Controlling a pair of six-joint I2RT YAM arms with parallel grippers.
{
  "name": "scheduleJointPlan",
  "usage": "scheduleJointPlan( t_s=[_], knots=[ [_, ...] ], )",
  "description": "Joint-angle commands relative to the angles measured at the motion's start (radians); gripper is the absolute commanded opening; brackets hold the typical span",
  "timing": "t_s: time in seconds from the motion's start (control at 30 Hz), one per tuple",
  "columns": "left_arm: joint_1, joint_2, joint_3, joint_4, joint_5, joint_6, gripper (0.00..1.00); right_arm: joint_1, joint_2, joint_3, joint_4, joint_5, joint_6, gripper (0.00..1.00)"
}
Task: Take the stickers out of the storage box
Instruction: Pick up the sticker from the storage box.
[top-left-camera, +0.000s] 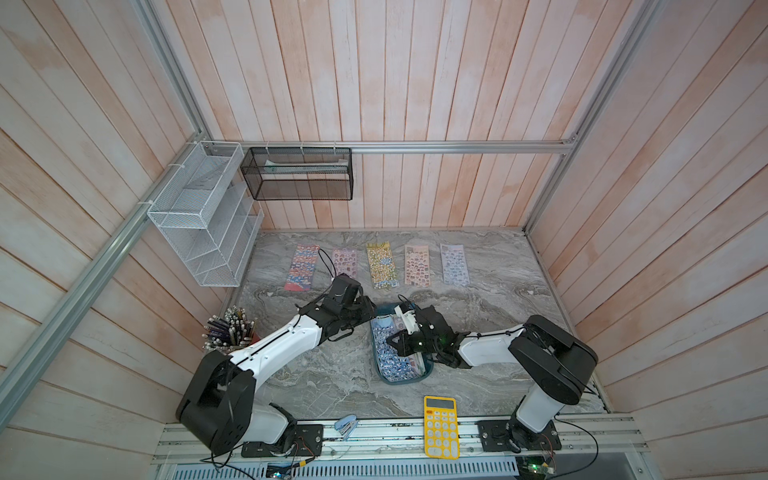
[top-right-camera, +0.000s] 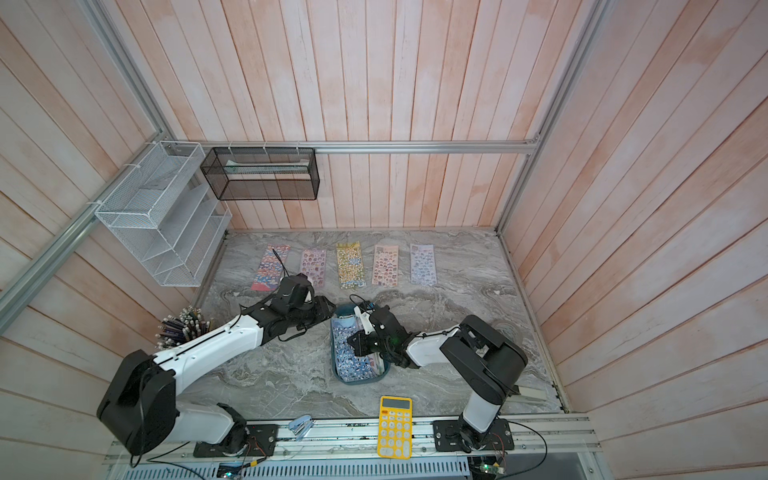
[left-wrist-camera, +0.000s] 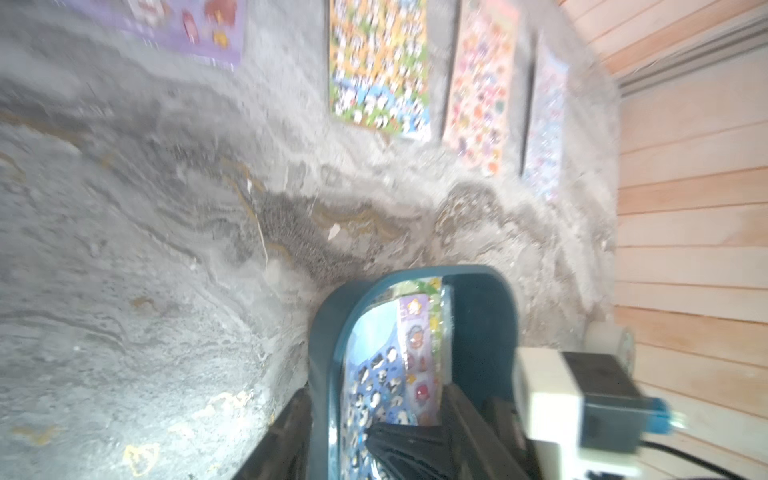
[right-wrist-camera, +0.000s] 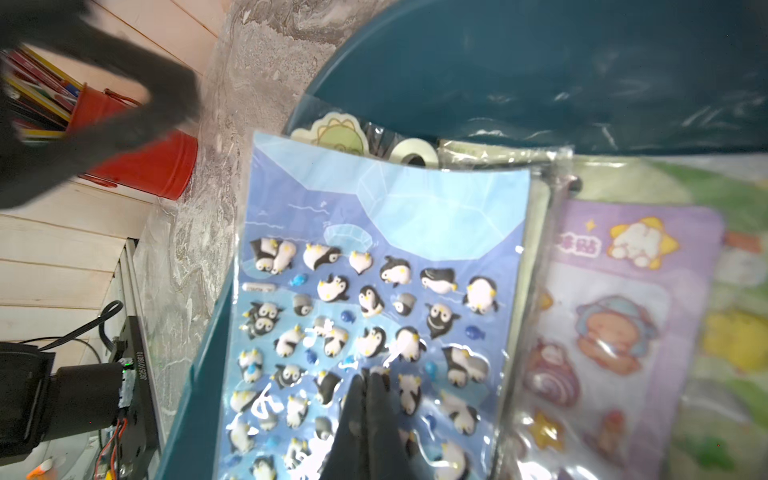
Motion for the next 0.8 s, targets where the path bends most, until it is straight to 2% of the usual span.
scheduleJointPlan(
  t_s=[0.0, 0.13, 0.2, 0.37, 0.57, 0.77],
  knots=[
    [0.003, -0.07, -0.027, 0.059, -0.055, -0.006, 0.54, 0.004, 0.043, -0.029, -0.054, -0.056, 0.016, 0.0],
    [0.001, -0.039, -0.011, 0.038, -0.039, 0.012, 0.38, 0.004, 0.047, -0.035, 0.01, -0.085, 0.021, 0.0],
    [-0.003, -0.002, 0.004, 0.03, -0.014, 0.023, 0.36, 0.004, 0.046, -0.046, 0.041, -0.103, 0.022, 0.0],
    [-0.032, 0.087, 0.049, -0.007, -0.004, 0.044, 0.39, 0.003, 0.035, -0.062, 0.086, -0.123, 0.03, 0.0],
    [-0.054, 0.137, 0.102, -0.116, -0.08, 0.048, 0.44, 0.003, 0.042, -0.055, 0.076, -0.124, 0.031, 0.0],
    [-0.073, 0.143, 0.126, -0.202, -0.148, 0.046, 0.44, 0.003, 0.06, -0.042, 0.077, -0.135, 0.036, 0.0]
  ],
)
